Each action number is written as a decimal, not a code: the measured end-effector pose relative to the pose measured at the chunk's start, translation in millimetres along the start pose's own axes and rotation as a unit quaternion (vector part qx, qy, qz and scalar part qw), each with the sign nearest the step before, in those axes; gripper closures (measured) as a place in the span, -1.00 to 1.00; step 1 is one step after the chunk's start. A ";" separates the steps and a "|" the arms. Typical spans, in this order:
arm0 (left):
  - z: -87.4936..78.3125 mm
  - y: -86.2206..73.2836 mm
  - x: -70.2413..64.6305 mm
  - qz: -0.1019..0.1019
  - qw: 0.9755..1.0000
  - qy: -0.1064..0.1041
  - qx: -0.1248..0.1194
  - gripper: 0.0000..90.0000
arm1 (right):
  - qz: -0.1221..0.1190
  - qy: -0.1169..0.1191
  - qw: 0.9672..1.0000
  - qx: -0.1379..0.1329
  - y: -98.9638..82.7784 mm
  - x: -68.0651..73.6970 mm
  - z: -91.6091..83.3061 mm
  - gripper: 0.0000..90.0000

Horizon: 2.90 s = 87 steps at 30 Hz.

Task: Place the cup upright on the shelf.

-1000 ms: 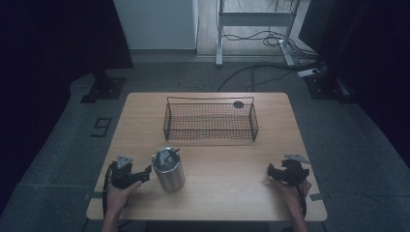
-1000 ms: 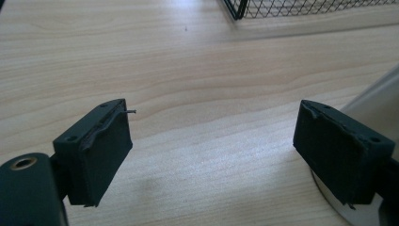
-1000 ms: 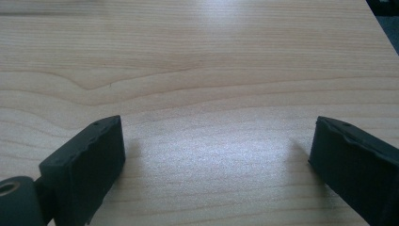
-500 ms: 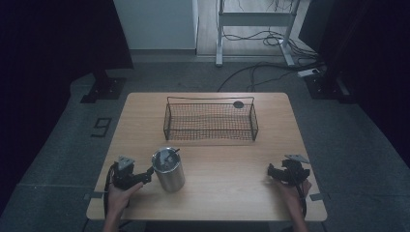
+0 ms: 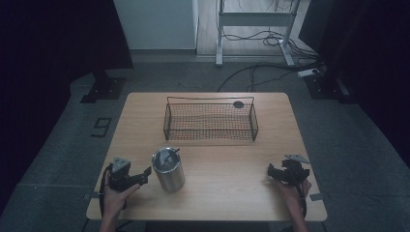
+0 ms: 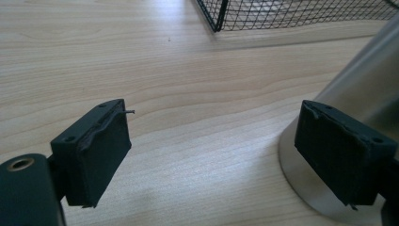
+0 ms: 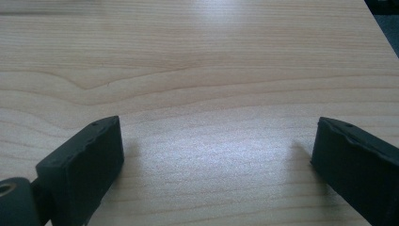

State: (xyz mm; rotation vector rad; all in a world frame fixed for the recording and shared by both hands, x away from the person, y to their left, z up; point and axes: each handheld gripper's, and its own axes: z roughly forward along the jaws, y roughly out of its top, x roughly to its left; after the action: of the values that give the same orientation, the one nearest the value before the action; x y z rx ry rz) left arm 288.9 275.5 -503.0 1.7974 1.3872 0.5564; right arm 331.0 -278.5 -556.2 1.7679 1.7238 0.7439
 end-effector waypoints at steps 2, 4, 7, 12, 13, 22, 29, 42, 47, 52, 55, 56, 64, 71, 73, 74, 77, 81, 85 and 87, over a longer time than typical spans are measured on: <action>-2.8 0.0 -0.9 0.000 1.000 -0.003 -0.002 -0.76 | 0.000 0.000 1.000 0.000 0.0 0.0 0.0 -0.93; -4.8 0.4 -2.0 0.000 1.000 -0.004 -0.001 -0.76 | 0.000 0.000 1.000 0.000 0.0 0.1 -0.1 -0.93; -16.6 4.9 -10.3 0.015 1.000 -0.012 -0.013 -0.76 | 0.000 0.000 1.000 -0.001 -0.1 0.1 0.0 -0.93; -34.3 12.6 -23.9 0.039 0.998 -0.040 -0.034 -0.78 | 0.000 0.000 1.000 -0.001 -0.1 0.2 -0.1 -0.93; -35.4 13.0 -25.1 0.041 0.998 -0.043 -0.035 -0.78 | -0.001 0.000 1.000 -0.001 -0.1 0.2 -0.1 -0.93; -42.2 13.5 -25.6 0.042 0.996 -0.074 -0.036 -0.78 | -0.001 0.000 1.000 -0.001 -0.2 0.3 -0.1 -0.92; -51.9 16.4 -31.5 0.041 0.988 -0.140 -0.051 -0.84 | -0.001 0.000 1.000 -0.001 -0.2 0.3 -0.1 -0.92; -40.2 15.2 -55.1 0.082 0.985 -0.146 -0.036 -0.92 | -0.001 0.000 1.000 -0.001 -0.2 0.3 -0.2 -0.92; -34.0 14.0 -60.0 0.087 0.985 -0.143 -0.031 -0.95 | -0.001 0.000 1.000 -0.001 -0.2 0.3 -0.2 -0.92; -21.6 12.9 -69.7 0.100 0.986 -0.135 -0.014 -0.99 | -0.001 0.000 1.000 -0.001 -0.2 0.3 -0.2 -0.92; -14.8 13.0 -74.6 0.103 0.986 -0.131 -0.008 -1.00 | -0.001 0.000 1.000 -0.001 -0.2 0.3 -0.2 -0.92; -14.8 13.0 -74.6 0.103 0.986 -0.131 -0.008 -1.00 | -0.001 0.000 1.000 -0.001 -0.2 0.3 -0.2 -0.92; 2.8 15.3 -81.9 0.101 0.989 -0.106 0.001 -1.00 | -0.001 0.001 1.000 -0.002 -0.2 0.4 -0.2 -0.91; 16.5 18.6 -88.3 0.109 0.990 -0.089 0.002 -1.00 | -0.001 0.001 1.000 -0.002 -0.2 0.4 -0.4 -0.90; 17.4 20.0 -88.3 0.107 0.990 -0.088 -0.002 -1.00 | -0.001 0.001 1.000 -0.002 -0.2 0.4 -0.4 -0.90; 18.0 19.9 -88.9 0.108 0.990 -0.086 -0.009 -0.99 | -0.001 0.001 1.000 -0.002 -0.2 0.4 -0.4 -0.90; 18.1 19.2 -90.2 0.112 0.990 -0.081 -0.015 -0.95 | -0.001 0.001 1.000 -0.002 -0.2 0.4 -0.5 -0.90; 17.8 19.6 -90.2 0.113 0.990 -0.080 -0.016 -0.93 | -0.001 0.001 1.000 -0.002 -0.2 0.4 -0.5 -0.90; 17.6 19.3 -91.3 0.115 0.990 -0.077 -0.018 -0.93 | -0.001 0.002 1.000 -0.002 -0.2 0.4 -0.6 -0.90; 17.5 19.1 -91.4 0.116 0.990 -0.077 -0.019 -0.92 | -0.001 0.002 1.000 -0.002 -0.2 0.4 -0.6 -0.89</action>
State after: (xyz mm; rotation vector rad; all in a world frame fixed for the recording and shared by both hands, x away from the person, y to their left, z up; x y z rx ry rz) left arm 285.2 181.8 -487.7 1.9406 1.0658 0.5479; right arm 330.4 -278.1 -556.0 1.7629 1.7252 0.7488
